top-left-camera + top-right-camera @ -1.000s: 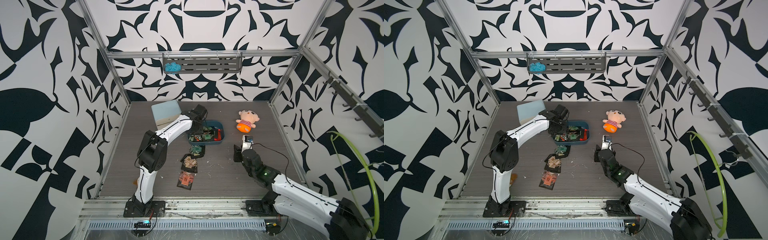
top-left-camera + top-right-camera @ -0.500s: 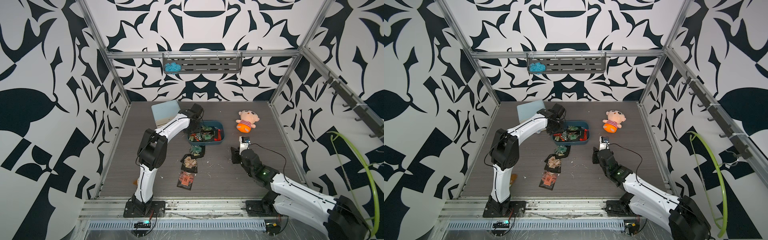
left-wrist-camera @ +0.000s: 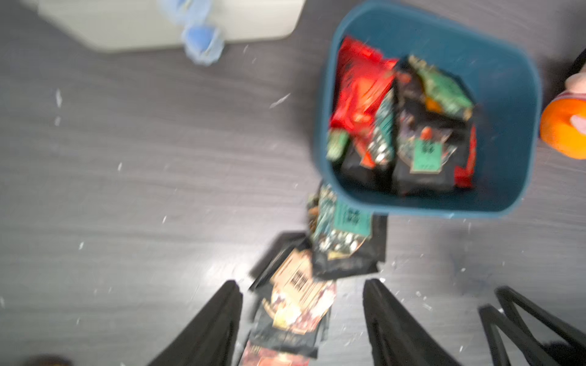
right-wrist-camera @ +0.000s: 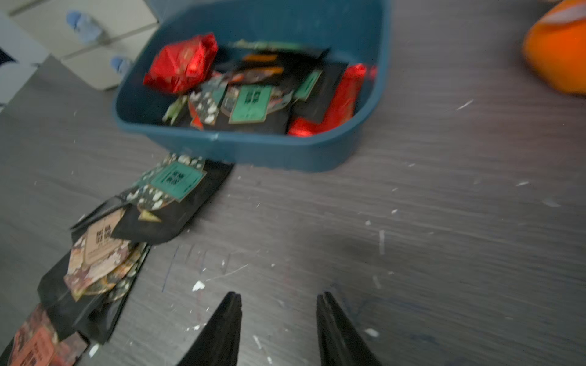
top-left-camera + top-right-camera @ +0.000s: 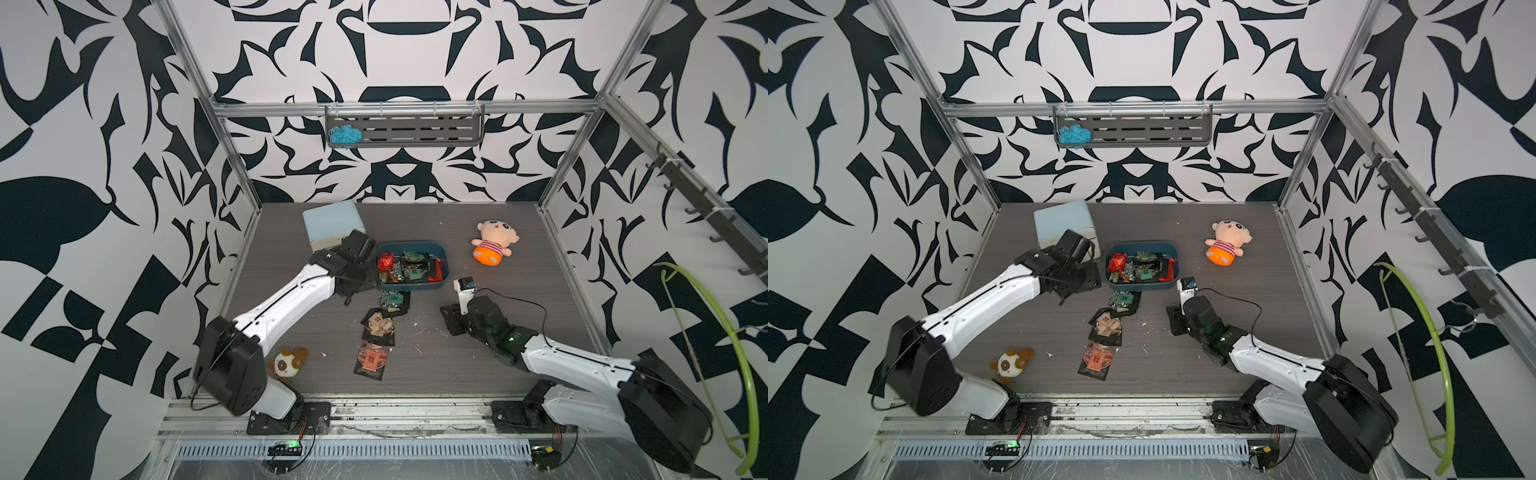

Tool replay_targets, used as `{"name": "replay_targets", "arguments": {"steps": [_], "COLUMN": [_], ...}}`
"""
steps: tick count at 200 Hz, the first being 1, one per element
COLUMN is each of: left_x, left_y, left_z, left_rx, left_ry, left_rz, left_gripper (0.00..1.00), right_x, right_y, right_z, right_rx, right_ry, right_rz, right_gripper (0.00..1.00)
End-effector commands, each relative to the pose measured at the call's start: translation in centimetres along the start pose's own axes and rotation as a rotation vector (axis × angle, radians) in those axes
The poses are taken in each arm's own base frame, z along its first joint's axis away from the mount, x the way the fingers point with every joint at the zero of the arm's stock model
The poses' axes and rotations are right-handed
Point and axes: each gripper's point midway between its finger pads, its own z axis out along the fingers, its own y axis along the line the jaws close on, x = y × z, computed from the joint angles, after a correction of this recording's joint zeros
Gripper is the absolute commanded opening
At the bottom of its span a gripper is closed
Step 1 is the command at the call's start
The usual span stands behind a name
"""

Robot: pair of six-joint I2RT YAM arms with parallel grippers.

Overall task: Put the tea bags into the storage box
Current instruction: Pick up the tea bag from the center of the board.

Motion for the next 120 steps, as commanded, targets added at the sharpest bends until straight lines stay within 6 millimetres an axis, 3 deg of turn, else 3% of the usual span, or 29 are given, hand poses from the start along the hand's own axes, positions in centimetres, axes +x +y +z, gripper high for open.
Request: {"name": "replay_targets", "arguments": {"steps": [1,43,65,120], "left_x": [3.1,8.8,11.1,14.2], "left_y": [2.1,4.5,4.5,5.3], "left_z": [0.4,1.3,2.2,3.1], "left_rx": [0.002,0.007,0.051,0.016], "left_ry": [0.044,0.131,0.184,0.224], "left_rz": [-0.081,-0.065,-0.083,-0.046], "left_gripper": [0.67,0.65,0.58,0.53], "right_x": [-2.1,1.3,2.9,5.3], "right_y": [6.2,11.1,12.8,15.4], "right_z": [0.2,0.3,0.1,0.6], "right_rx": [-0.175,-0.275,-0.303,-0.327], "right_ry": [-0.003,0.091,0.128,0.193], "right_rz": [-0.093,-0.213,-0.278,-0.365], "right_gripper": [0.41,0.39,0.33,0.22]}}
